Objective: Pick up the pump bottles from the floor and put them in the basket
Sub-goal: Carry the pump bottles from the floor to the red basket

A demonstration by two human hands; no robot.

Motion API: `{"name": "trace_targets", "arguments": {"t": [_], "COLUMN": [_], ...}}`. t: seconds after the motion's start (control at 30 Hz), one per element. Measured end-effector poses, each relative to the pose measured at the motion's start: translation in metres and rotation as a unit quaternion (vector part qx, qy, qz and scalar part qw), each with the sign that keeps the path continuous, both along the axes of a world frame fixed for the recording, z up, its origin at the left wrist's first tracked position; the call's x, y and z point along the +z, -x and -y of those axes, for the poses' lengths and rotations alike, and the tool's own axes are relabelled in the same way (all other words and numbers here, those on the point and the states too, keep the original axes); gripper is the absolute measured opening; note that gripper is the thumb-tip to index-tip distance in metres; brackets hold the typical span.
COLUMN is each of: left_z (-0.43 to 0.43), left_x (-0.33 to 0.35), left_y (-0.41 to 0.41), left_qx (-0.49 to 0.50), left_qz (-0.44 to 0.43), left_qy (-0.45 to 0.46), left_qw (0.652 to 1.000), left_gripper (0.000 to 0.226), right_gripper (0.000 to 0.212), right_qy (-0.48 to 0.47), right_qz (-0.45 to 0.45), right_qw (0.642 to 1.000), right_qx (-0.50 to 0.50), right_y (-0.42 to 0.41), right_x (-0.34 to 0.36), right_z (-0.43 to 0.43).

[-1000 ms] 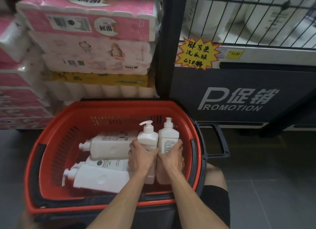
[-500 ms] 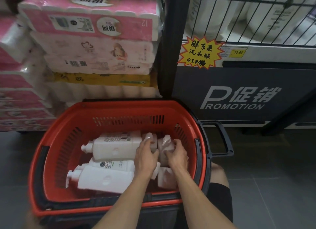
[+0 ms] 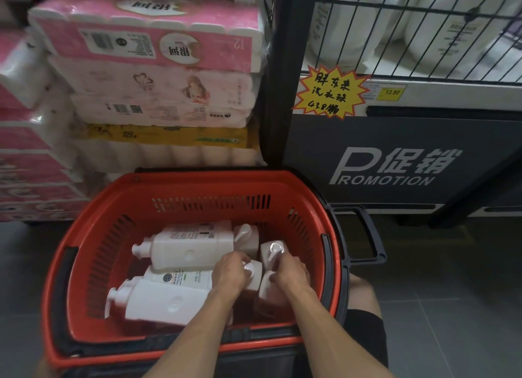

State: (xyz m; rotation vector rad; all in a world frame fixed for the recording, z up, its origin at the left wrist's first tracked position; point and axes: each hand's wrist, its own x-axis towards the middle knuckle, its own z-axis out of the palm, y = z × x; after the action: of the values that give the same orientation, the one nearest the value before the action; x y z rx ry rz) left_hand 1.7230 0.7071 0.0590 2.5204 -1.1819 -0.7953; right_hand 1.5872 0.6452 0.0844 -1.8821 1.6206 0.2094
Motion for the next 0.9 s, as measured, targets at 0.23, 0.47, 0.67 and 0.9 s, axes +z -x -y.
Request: {"name": "trace_targets", "arguments": {"t": [0.23,0.47,0.67,0.9], "left_z": [0.002,0.009,0.03,0.05], "left_x": [0.001,0.012,0.055,0.211], "left_y": [-0.011,-0.01,-0.007,0.013], "left_qx": [-0.041,-0.091,-0.131,-0.21], "left_qz": [0.0,0.053,0.084,0.154], "left_qy": [-0.017,-0.025,-0.011,-0.037], "left_qw": [0.999,0.994,0.988,0.965], "left_gripper": [0.031,0.034,0.039,0.039], "right_gripper": [0.028,0.032,0.035,0.033], "right_qy": [0.009,0.034,0.079,0.05], "right_qz": [-0.035,-0.031,0.01,-0.009], "right_qw": [0.999,0.998,0.996,0.999], "right_qx": [0.028,0.037,0.045,0.018], "right_y": [0.002,0.003,0.003,0.032], "right_x": [-0.002,0.004,0.063,0.208], "right_z": [0.001,0.005,0.033,0.042]}}
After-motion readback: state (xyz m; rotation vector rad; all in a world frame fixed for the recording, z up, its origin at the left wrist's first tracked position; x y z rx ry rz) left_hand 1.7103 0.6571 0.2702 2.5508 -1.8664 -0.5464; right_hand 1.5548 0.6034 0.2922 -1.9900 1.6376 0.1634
